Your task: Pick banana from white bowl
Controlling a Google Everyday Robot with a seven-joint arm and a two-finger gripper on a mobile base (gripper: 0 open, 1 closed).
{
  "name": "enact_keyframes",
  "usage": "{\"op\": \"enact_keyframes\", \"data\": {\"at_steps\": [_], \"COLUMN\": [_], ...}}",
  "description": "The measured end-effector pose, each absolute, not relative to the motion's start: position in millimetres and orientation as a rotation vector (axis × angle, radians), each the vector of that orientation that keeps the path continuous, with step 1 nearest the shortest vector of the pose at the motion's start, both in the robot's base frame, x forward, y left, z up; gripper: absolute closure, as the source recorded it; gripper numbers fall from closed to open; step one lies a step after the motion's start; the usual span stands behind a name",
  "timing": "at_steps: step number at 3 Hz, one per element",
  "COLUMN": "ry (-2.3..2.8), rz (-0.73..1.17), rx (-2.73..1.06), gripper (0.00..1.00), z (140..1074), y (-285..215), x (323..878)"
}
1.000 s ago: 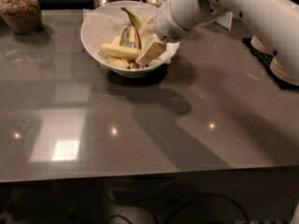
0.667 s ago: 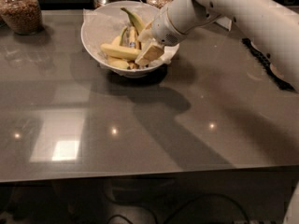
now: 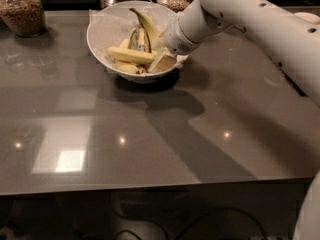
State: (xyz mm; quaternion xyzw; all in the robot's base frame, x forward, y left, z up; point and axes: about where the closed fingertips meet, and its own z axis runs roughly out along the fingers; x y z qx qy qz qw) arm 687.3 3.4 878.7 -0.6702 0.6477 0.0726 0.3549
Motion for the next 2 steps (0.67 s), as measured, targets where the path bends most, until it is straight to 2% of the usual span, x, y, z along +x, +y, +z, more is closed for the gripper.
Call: {"op": "enact_keyframes", "data": {"at_steps": [1,2], "ry": [1.686,1.689], "rz": [0.171,0.164], "rx": [-1.726,-1.710], "gripper": [0.63,0.85], "z": [871.1,871.2], "y": [0.1,-0.6], "x": [693.7,696.2]}}
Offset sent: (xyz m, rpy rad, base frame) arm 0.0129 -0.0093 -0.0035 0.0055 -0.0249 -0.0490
